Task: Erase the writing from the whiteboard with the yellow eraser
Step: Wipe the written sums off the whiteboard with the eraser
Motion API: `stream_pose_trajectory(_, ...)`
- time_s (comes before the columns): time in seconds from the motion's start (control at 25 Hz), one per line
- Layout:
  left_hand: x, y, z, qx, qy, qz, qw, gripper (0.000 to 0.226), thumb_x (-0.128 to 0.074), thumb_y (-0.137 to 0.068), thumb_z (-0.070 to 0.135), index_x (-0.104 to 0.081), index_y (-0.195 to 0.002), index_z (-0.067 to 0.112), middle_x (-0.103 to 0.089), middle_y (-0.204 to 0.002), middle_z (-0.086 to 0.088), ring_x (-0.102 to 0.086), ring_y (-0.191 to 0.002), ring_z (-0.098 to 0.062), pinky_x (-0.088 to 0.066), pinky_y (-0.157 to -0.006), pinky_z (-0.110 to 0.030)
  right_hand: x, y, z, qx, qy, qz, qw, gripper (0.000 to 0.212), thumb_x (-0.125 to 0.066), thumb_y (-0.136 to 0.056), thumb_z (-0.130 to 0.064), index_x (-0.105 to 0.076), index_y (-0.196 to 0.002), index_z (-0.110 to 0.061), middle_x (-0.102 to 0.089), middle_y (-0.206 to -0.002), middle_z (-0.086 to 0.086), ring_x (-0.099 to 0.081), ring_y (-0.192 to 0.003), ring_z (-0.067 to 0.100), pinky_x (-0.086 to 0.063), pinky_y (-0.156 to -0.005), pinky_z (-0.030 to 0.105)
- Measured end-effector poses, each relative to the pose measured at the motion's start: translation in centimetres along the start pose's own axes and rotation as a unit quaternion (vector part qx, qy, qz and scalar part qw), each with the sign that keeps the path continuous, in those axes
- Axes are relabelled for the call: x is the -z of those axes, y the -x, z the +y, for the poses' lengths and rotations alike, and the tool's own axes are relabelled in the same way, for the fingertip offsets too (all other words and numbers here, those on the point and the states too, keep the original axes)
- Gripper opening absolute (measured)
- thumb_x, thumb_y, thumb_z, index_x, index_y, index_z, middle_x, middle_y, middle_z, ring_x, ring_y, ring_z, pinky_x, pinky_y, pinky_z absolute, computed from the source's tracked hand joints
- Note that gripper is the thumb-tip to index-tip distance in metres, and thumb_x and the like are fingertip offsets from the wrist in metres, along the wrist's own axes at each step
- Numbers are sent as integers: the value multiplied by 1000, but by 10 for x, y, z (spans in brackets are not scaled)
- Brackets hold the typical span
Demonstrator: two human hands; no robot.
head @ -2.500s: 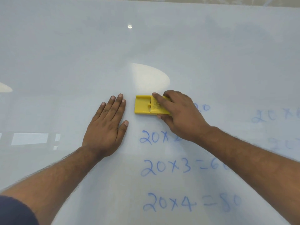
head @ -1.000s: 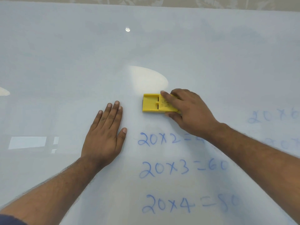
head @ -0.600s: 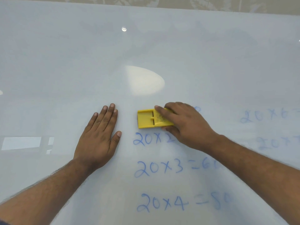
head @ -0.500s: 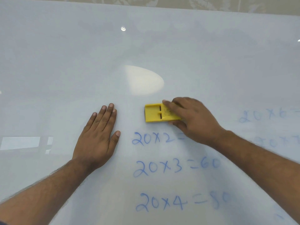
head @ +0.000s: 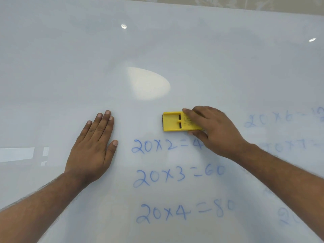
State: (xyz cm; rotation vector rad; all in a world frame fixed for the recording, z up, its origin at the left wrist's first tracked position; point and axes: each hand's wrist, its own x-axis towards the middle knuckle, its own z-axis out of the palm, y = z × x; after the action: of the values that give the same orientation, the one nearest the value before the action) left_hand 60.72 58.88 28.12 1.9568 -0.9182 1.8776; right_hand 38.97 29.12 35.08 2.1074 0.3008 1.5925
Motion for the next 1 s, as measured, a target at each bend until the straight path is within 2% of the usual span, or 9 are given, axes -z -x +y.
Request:
stream_pose_trajectory(0.24,-1,3,0,-10,2,5,1000,66,-24,-104,41,-16,-160,7,-12,-171,-5,-9,-158,-18,-9,-129,-39,4,-22,11,-80,-27,31,996,60,-67,-87,-23,-45,-142,-11,-56,-125,13,-54,-109,34,-44,-95,44)
stream_pose_trajectory(0.52,1,7,-1,-20,-3,-12,1000,66,-22,-104,40,-17,-160,5,-12,-171,-6,-10,-158,-19,-8,-129,-38,1,22,4,-16,-29,-9,999,55,-61,-91,-26,-45,-142,-12,-56,-126,10,-54,-112,31,-42,-96,39)
stream_pose_trajectory(0.8,2,10,3,-7,4,-16,1000,66,-23,-104,40,-16,-160,5,-11,-171,-6,-7,-159,-18,-6,-129,-37,9,8,30,-82,-33,37,995,59,-70,-87,-21,-48,-140,-11,-58,-121,13,-54,-107,32,-42,-94,38)
stream_pose_trajectory(1.0,1,14,3,-12,14,-13,1000,63,-24,-105,36,-18,-160,6,-13,-171,-5,-9,-158,-18,-6,-129,-37,3,9,17,-70,-52,32,996,59,-69,-87,-22,-48,-140,-11,-57,-122,12,-54,-108,31,-44,-95,41)
